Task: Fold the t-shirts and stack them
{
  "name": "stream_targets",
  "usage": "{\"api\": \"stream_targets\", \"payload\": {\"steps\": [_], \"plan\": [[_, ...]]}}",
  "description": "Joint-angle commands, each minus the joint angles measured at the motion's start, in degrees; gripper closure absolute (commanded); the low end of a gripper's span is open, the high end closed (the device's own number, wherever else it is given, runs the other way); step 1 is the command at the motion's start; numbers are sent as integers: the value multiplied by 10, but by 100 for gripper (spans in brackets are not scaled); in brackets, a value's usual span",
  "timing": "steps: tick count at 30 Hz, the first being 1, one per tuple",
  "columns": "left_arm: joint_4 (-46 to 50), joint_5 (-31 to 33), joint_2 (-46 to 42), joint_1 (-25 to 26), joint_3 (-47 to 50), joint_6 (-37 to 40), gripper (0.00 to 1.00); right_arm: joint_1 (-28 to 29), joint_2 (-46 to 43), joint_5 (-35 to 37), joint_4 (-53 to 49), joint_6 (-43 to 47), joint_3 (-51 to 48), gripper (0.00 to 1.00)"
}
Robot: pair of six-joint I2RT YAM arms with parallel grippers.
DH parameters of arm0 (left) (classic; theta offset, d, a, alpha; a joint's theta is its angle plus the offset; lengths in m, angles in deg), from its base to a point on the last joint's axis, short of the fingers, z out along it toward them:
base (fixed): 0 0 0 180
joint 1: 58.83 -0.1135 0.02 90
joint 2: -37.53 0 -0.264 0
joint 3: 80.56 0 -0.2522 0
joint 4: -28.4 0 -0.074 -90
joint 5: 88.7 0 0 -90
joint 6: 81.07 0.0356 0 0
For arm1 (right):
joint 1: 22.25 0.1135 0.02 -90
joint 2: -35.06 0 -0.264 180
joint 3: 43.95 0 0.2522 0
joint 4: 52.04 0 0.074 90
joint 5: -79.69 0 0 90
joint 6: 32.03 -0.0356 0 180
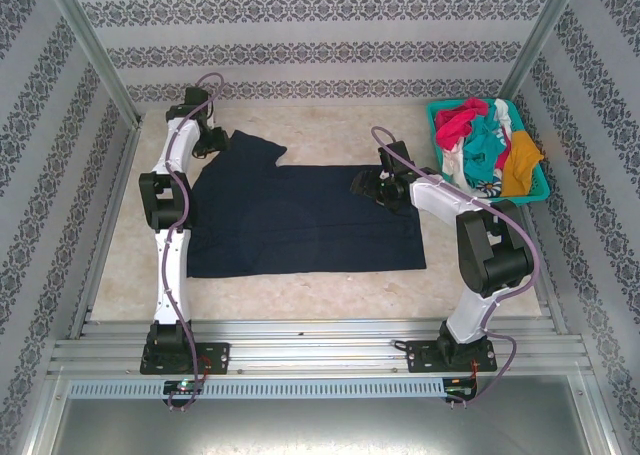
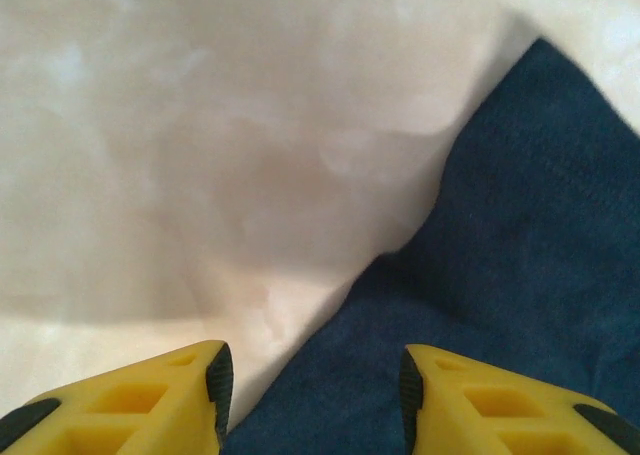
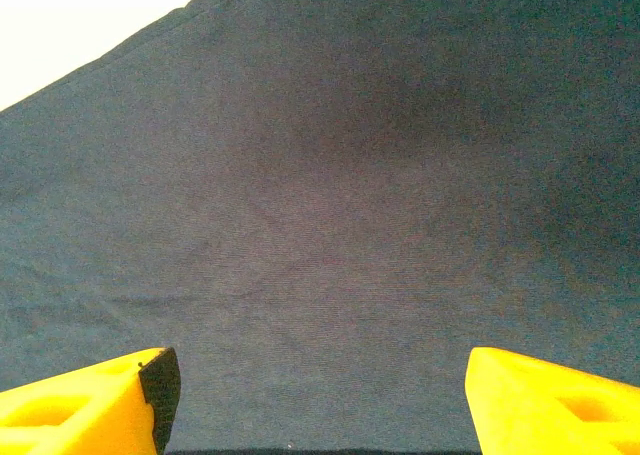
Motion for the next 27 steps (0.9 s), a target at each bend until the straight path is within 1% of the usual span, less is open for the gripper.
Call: {"api": "stream_targets", "payload": {"steps": [1,5,7,8,11,12,15,16,24,27], "plan": [[53,-6,13,-3,-16,29,53,-3,-9,8,-2,-5,-5,24],[62,-2,26,-4,-18,30,63,-3,-4,4,-1,-6,-3,24],[65,-1,30,-5,-18,30,71,-3,-3,4,-1,-6,-1,25],[67,-1,32,-4,-18,29,73,-3,-2,4,-1,-6,-2,25],[70,4,34,-4,-15,29,75,-3,-2,6,-2,-6,-1,25],[69,10,36,-3,-16,30,79,-4,-3,5,-2,-5,0,25],[70,23,42,-4,-16,33,98,-9,-5,9,-3,-1,11,25],[70,22,43,-5,-15,33,100,-11,-6,10,-4,1,15,25],[69,23,29,-5,-9,33,100,-45,-7,27,-14,22,54,25],[34,6,-5,-4,24,27,100,-61,11,64,-24,31,80,25]]}}
